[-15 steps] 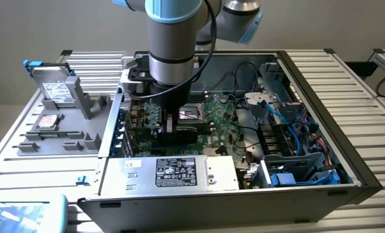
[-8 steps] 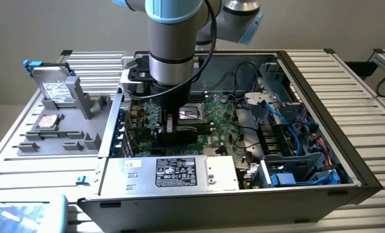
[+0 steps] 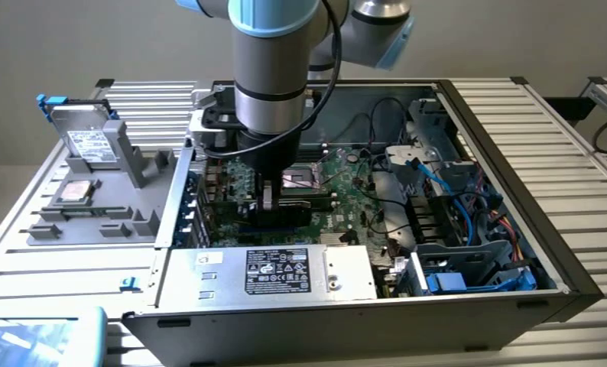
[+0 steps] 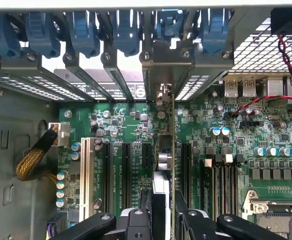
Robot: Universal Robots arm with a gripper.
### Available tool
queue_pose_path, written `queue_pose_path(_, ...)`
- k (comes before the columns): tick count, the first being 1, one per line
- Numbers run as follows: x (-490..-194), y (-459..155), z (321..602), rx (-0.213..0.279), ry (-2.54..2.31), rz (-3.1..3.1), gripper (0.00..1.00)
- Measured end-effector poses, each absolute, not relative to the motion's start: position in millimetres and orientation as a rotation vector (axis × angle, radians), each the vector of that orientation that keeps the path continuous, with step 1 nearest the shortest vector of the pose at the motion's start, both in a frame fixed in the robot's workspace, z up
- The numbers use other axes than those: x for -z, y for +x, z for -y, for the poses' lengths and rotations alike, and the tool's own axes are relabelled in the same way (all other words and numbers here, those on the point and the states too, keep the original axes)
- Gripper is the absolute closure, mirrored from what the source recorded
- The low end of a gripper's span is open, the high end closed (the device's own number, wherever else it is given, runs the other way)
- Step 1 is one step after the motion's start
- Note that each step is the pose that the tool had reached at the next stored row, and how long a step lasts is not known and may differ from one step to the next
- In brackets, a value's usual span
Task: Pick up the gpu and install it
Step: 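Insert the gpu into the slot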
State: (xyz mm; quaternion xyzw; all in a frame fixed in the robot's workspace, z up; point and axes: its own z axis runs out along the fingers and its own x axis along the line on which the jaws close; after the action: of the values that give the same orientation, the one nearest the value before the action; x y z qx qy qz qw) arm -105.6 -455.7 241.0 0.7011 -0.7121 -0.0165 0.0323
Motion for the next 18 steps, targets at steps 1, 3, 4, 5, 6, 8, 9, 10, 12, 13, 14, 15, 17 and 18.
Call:
queue_pose_path(1,-241.0,-105.7,455.6,0.051,2.159,2.192,0.72)
queue_pose_path(3,-241.0,-105.7,455.6,0.051,2.159,2.192,0.72)
queue_pose_path(4,-241.0,-105.7,455.6,0.051,2.159,2.192,0.72)
queue_pose_path(5,-241.0,-105.7,455.7,0.051,2.159,2.192,0.72)
queue_pose_path(6,-241.0,-105.9,455.6,0.051,2.159,2.192,0.72)
queue_pose_path(8,-240.9,-106.4,455.7,0.05,2.159,2.192,0.72)
queue_pose_path(9,-240.8,-106.4,455.7,0.05,2.159,2.192,0.72)
queue_pose_path(10,-240.6,-106.5,455.7,0.05,2.159,2.192,0.72)
queue_pose_path(12,-240.4,-106.7,455.7,0.05,2.159,2.192,0.72)
queue_pose_path(13,-240.3,-106.7,455.7,0.05,2.159,2.192,0.72)
queue_pose_path(14,-240.1,-106.6,455.7,0.05,2.159,2.193,0.72)
queue_pose_path(15,-240.0,-106.7,455.7,0.05,2.159,2.193,0.72)
queue_pose_path(17,-239.8,-106.7,455.8,0.05,2.159,2.193,0.72)
queue_pose_path(18,-239.7,-106.7,455.8,0.05,2.159,2.192,0.72)
